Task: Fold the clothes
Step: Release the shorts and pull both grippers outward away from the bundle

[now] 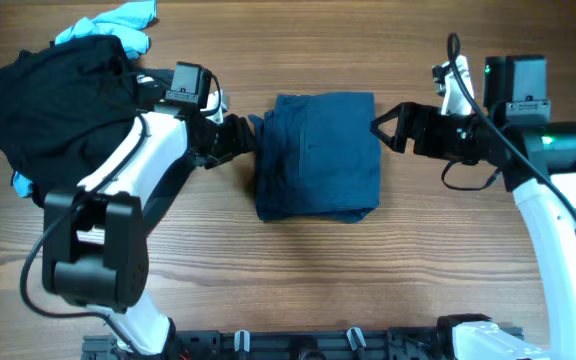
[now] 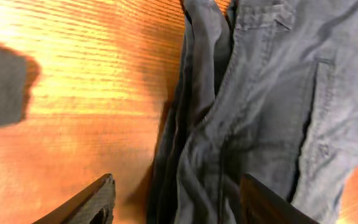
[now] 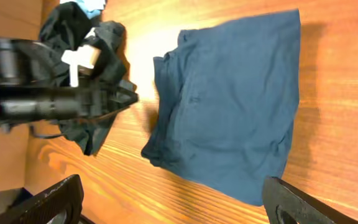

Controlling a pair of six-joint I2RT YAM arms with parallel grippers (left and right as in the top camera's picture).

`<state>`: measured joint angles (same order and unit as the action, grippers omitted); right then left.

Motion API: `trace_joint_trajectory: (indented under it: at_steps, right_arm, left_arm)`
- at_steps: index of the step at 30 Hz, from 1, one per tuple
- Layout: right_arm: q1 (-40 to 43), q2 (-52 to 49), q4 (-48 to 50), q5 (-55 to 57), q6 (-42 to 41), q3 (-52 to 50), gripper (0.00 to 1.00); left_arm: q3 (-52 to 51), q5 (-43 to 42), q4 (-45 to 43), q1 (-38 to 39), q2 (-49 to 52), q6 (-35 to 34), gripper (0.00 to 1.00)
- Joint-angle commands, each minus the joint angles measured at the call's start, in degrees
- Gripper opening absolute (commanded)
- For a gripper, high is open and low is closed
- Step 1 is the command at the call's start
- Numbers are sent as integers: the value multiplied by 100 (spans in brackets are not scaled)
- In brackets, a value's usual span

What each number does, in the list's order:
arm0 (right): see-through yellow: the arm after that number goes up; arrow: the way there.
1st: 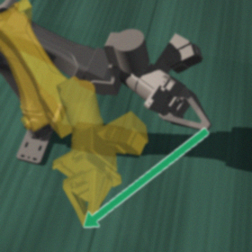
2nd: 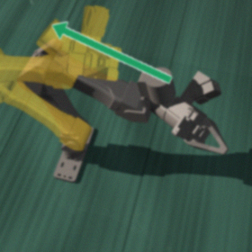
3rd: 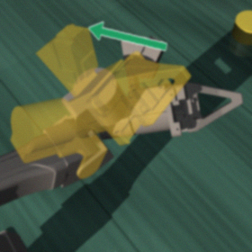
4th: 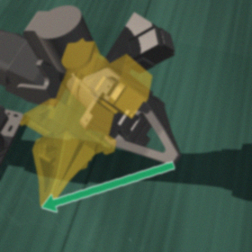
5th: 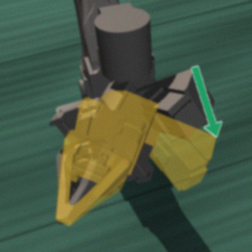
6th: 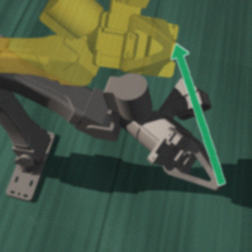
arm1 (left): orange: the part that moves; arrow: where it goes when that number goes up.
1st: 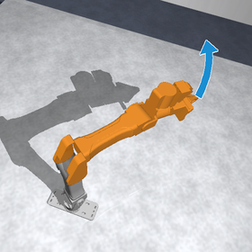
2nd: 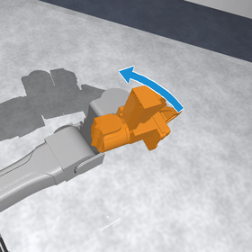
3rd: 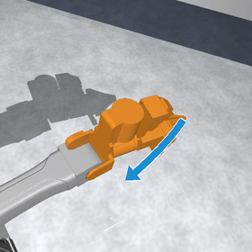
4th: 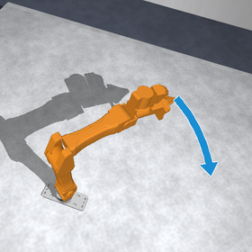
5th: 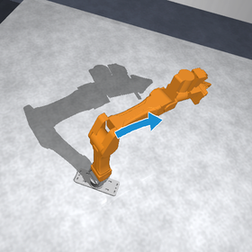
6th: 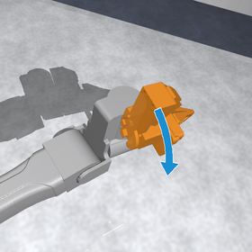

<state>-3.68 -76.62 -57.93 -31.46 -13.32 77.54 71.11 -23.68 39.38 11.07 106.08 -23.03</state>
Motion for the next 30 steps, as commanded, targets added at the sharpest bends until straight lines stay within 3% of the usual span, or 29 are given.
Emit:
trace_joint_trajectory:
  at_steps: [1, 11, 22, 25, 30]
  right_arm:
    - [17, 234, -92, -59, 302, 306, 93]
    - [17, 470, -549, -57, 420, 894, 93]
    - [66, 501, -505, 33, 415, 984, 93]
    - [164, 501, -492, 33, 413, 984, 93]
    - [315, 494, -535, 688, -168, 984, 93]
  left_arm:
    - [-190, -94, -310, 39, 422, 4, 63]
    - [-190, -437, -1209, 404, 1064, -7, 64]
    - [-190, -542, -2162, 1847, 1604, -811, 56]
    - [-190, -542, -2726, 2214, 1604, -1408, 52]
    - [-181, -542, -3123, 2299, 1596, -1797, 57]
